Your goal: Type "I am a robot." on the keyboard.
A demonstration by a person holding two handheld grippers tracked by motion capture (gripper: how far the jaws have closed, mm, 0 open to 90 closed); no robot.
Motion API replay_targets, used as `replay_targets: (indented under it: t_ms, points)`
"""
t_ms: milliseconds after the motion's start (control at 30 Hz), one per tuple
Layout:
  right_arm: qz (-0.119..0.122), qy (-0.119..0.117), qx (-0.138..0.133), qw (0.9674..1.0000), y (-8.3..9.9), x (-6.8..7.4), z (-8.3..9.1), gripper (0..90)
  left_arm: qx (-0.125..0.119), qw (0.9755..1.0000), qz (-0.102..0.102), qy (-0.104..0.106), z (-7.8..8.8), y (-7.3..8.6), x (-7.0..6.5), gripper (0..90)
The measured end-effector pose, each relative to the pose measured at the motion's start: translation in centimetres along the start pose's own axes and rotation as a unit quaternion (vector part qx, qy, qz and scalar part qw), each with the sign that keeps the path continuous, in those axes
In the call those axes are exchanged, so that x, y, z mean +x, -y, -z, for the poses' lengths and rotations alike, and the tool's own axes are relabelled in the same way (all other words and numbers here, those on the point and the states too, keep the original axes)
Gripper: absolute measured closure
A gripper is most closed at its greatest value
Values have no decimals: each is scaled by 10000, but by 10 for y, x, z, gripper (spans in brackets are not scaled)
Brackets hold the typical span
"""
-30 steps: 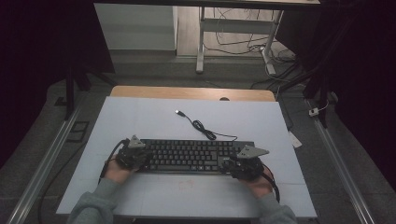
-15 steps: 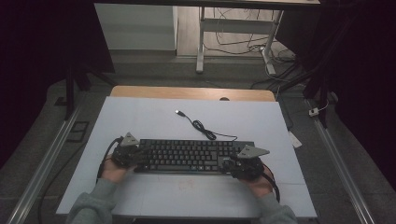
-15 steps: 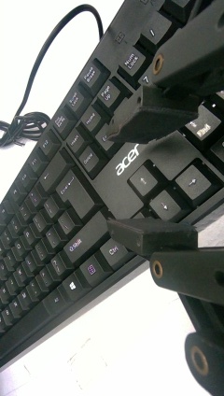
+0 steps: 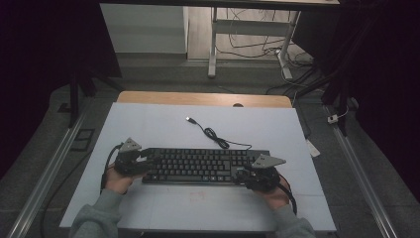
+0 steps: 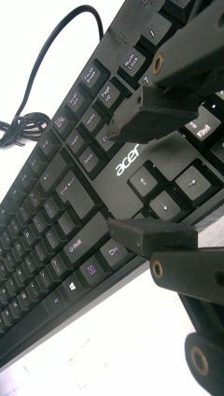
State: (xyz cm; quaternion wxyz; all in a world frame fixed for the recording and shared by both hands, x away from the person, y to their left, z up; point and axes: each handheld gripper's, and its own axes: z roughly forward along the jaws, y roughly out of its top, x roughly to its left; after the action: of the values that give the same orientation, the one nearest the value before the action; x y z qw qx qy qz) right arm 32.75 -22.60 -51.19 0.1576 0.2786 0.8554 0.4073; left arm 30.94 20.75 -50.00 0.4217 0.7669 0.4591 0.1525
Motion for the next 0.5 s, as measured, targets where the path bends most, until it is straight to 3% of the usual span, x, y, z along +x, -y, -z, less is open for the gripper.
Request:
replay_targets:
  t_ms: [500]
  points:
    - [4,9,13,10000,0,0,0,505,120,9994,-217,242,-4,-4,-15,464]
